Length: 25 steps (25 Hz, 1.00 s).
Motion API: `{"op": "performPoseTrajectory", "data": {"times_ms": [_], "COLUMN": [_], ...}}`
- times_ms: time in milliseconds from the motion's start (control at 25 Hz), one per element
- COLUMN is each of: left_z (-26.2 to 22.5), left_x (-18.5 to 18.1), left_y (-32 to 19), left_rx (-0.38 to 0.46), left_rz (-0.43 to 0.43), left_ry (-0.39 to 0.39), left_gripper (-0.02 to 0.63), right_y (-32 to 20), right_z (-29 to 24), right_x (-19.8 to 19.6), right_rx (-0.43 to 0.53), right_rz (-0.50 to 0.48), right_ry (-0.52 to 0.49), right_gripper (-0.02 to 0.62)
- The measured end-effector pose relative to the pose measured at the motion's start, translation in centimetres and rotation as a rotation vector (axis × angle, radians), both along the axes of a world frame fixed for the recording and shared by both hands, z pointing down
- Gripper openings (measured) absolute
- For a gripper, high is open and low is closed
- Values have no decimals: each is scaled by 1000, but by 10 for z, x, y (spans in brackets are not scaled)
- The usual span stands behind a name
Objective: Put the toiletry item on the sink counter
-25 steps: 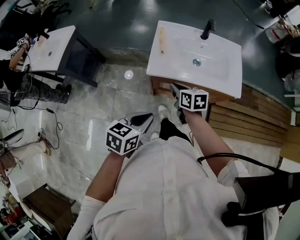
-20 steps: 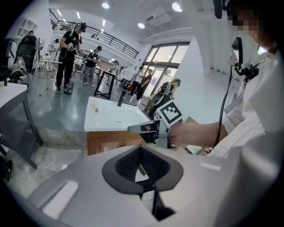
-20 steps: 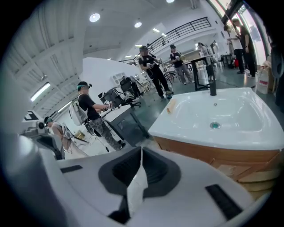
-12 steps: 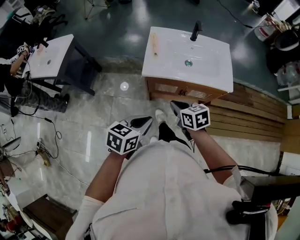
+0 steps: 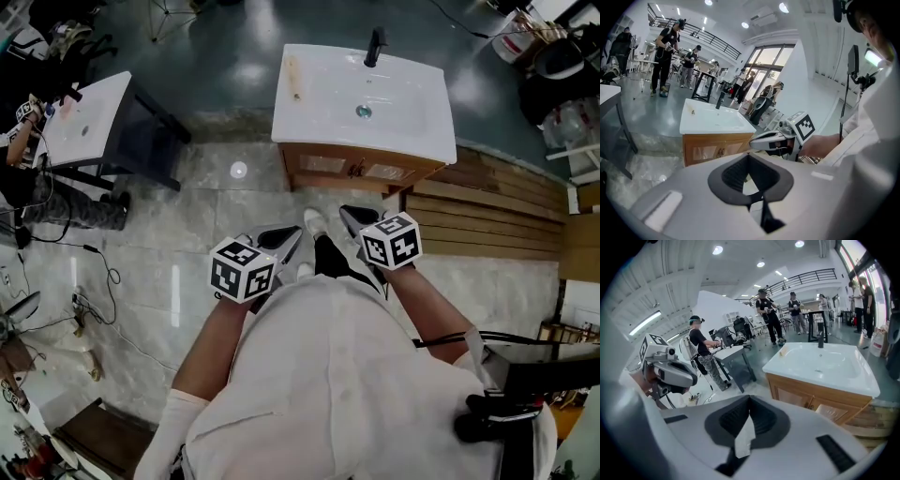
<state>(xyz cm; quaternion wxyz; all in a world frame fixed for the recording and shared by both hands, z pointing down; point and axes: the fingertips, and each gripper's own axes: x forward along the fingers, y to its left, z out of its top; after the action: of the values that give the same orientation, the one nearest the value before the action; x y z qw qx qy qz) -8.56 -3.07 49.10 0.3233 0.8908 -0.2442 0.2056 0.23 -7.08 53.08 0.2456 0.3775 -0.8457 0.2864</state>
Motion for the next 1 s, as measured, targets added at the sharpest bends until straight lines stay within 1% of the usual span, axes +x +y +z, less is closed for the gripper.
{"op": "performPoseTrajectory", "data": {"times_ms": [360, 560, 1000], "left_z": [-1, 1, 0], "left_x": [-4, -3, 14], "left_y": [5, 6, 4], "left_rx": [7, 4, -2], "left_rz": [-7, -23, 5], "left_ry": [-9, -12, -19], "left_gripper": [6, 6, 6], "right_y": [11, 12, 14], "right_z": [-1, -5, -5], "right_x": [-8, -13, -2], "right_rx": [4, 23, 16], "right_rz": [-25, -59, -60], "right_ry": [-2, -6, -18], "right_gripper": [5, 5, 5]}}
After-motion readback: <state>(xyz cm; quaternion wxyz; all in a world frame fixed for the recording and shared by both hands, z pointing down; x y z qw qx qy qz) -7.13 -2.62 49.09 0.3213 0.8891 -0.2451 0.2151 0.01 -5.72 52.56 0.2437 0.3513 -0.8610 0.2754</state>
